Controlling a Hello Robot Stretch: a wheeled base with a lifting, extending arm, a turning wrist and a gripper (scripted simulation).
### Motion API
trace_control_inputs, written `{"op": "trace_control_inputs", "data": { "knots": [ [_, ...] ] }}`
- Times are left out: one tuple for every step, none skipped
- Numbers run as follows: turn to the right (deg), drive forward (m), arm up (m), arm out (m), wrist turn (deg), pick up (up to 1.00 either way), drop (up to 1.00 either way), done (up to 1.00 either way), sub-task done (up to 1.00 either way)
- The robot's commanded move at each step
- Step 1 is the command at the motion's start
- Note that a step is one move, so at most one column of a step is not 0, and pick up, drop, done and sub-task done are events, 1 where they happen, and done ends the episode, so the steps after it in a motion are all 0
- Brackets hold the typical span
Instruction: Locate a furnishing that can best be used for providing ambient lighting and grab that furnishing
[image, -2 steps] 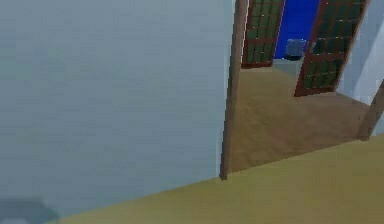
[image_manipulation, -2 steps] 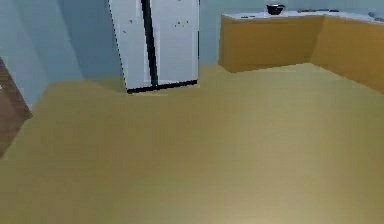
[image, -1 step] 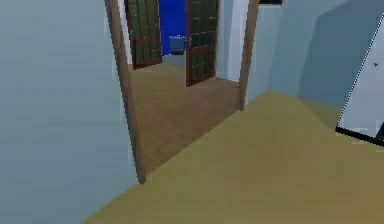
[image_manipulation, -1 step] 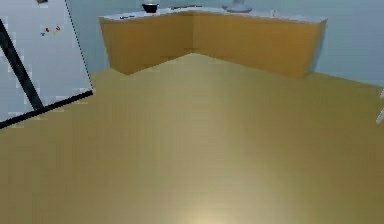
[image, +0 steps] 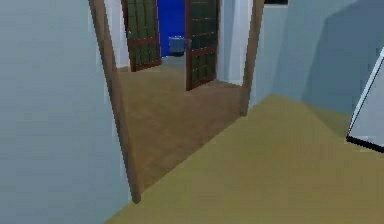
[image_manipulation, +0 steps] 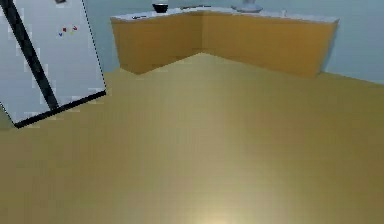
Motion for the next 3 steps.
{"op": "trace_control_inputs", "data": {
  "knots": [
    [6.0,0.0,0.0,0.0,0.0,0.0,0.0,0.0,0.0],
    [0.0,0.95,0.0,0.0,0.0,0.0,0.0,0.0,0.0],
    [-6.0,0.0,0.0,0.0,0.0,0.0,0.0,0.0,0.0]
  ]
}}
